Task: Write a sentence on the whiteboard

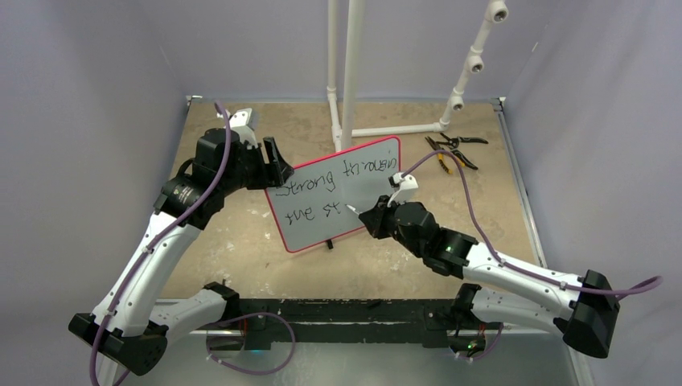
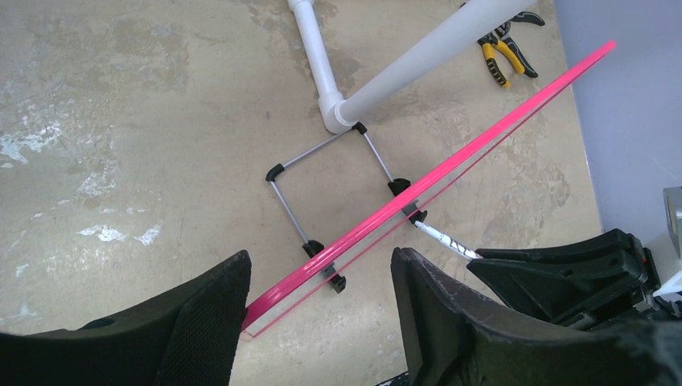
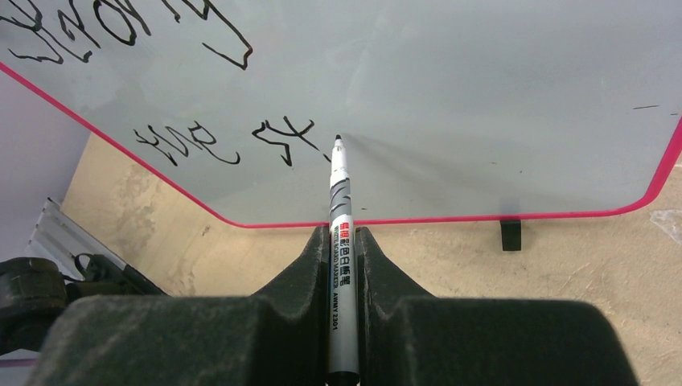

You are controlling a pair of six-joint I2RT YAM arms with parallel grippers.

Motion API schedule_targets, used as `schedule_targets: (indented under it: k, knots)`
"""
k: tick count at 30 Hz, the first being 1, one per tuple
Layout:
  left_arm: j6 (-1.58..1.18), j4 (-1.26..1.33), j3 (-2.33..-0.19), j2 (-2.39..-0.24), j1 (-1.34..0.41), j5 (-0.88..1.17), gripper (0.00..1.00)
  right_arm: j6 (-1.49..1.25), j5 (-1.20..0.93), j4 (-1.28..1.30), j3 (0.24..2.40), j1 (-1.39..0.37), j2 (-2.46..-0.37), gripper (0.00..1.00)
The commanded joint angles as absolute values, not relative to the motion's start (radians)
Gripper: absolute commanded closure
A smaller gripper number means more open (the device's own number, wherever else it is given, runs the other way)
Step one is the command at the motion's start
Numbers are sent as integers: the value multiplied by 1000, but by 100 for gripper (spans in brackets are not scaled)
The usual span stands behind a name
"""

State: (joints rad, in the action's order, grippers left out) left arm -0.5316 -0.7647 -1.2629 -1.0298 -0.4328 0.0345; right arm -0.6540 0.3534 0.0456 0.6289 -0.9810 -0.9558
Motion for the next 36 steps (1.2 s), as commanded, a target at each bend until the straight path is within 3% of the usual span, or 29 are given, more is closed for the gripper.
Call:
schedule_targets:
  k: [1, 23, 36]
  knots:
    - [-551, -758, -1264, -1018, -434, 71, 36, -635, 359, -7, 664, -980, -972, 100]
    - [-549, -758, -1255, -1019, -434, 69, 36, -610, 324, -2, 652, -980, -1020, 100]
    - [-542, -754, -1256, -1029, -434, 69, 36, -640, 408, 65, 685, -980, -1012, 100]
